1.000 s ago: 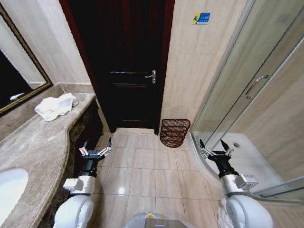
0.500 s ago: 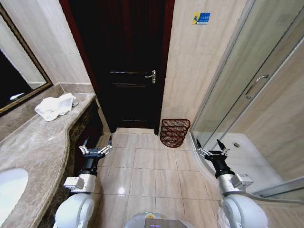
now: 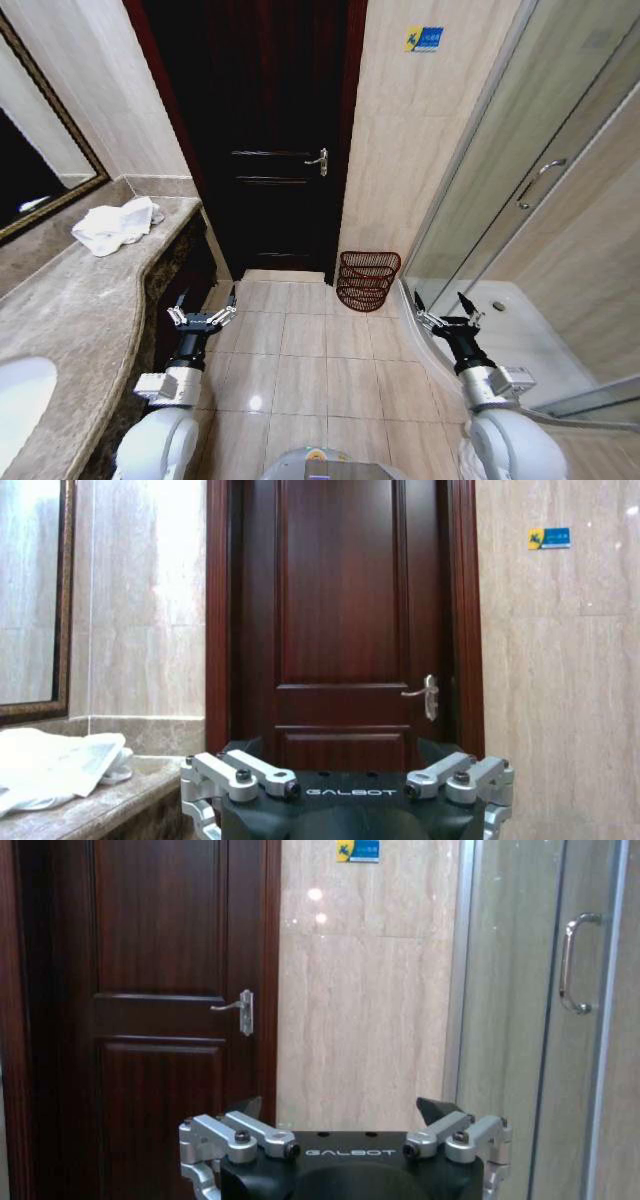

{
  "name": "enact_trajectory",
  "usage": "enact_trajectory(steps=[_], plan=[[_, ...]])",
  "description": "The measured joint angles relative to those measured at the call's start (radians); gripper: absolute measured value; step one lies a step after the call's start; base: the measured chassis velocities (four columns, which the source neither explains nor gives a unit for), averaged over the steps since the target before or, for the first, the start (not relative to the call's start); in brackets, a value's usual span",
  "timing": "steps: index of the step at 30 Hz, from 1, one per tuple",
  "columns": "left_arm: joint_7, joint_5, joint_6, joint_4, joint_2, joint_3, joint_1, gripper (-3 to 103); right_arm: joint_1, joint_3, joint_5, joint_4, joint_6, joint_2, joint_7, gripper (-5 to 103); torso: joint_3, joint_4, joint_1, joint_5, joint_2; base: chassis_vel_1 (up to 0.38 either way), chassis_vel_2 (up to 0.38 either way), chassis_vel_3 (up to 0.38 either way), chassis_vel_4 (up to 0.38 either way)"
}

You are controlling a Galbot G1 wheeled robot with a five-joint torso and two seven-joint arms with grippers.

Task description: Discard the used towel into the hamper.

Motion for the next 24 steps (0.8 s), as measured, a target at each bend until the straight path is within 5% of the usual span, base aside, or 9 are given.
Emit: enact_trajectory(steps=[24], plan=[[0.002,-0.004,-0.006,0.001,-0.001,0.0,-0.003,100,-0.002,-0.002,-0.001,-0.005,0.012,0.005,0.0,100,0.0,0.0001,0.0,-0.0001,0.0,-0.05,0.053,0.047,-0.048]])
